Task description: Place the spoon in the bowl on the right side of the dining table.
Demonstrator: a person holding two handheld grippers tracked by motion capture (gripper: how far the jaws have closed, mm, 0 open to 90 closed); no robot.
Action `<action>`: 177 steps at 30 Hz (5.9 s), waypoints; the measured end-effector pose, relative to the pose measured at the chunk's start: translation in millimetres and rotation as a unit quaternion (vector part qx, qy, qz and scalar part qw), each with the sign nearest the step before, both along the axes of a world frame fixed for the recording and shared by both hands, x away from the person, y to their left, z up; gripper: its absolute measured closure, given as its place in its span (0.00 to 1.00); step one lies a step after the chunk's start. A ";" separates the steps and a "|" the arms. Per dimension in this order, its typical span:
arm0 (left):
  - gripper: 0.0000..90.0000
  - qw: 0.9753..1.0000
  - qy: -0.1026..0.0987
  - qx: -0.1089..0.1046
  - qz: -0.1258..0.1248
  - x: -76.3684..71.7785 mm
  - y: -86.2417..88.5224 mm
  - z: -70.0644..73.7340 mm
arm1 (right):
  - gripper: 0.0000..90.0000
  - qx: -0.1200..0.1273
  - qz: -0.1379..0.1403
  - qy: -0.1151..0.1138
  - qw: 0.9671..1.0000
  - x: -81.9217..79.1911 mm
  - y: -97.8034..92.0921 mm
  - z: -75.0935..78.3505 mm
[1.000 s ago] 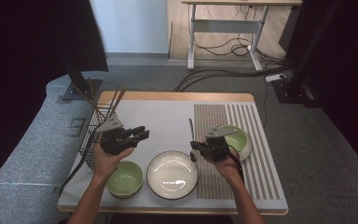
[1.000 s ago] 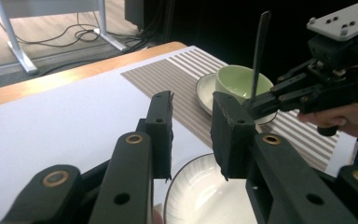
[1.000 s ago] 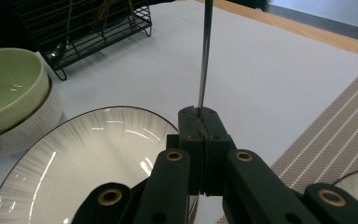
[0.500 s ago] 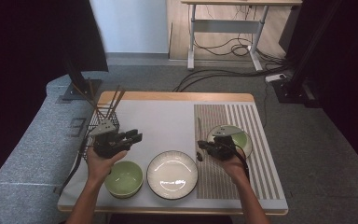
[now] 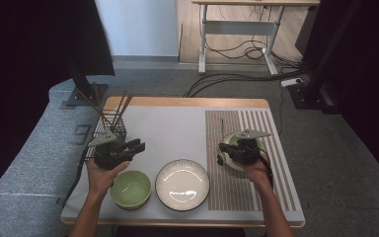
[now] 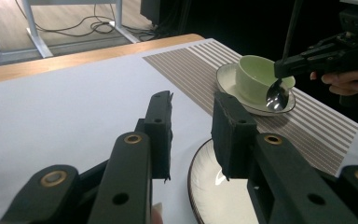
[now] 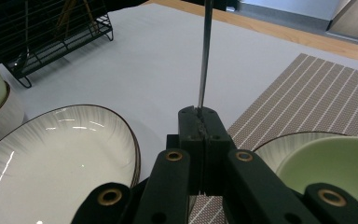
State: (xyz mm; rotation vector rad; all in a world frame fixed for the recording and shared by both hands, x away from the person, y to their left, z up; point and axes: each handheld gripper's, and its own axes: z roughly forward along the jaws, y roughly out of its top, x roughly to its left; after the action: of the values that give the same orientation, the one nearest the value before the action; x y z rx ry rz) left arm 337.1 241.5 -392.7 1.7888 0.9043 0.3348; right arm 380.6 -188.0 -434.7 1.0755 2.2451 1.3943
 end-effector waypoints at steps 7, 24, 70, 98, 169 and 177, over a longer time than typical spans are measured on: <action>0.76 1.000 0.002 -0.001 0.001 0.1 1.2 -2.7 | 1.00 0.003 -0.010 0.002 1.000 -1.5 -7.6 -2.1; 0.76 1.000 0.002 0.001 -0.002 0.8 -2.1 -6.2 | 1.00 0.008 -0.034 0.002 0.999 1.7 -24.4 -0.6; 0.75 1.000 0.002 0.008 0.008 -4.1 0.4 -12.1 | 1.00 0.015 -0.083 0.009 0.996 22.0 -61.1 1.9; 0.75 1.000 0.005 0.013 0.002 -3.4 -1.1 -14.3 | 0.99 -0.010 -0.086 0.031 0.996 34.9 -53.2 -21.0; 0.75 1.000 0.010 0.002 0.008 -8.1 13.3 -16.6 | 0.81 -0.071 -0.089 0.037 0.993 70.2 -32.5 -12.0; 0.75 1.000 0.010 0.002 0.009 -9.9 16.4 -16.2 | 0.79 -0.067 -0.089 0.037 0.993 74.9 -29.6 -9.1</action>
State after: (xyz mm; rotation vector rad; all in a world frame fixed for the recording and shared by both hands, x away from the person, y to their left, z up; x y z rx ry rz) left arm 327.2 257.9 -408.9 1.7908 0.9349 0.3323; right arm 455.5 -217.6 -443.9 1.2650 2.1963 1.1328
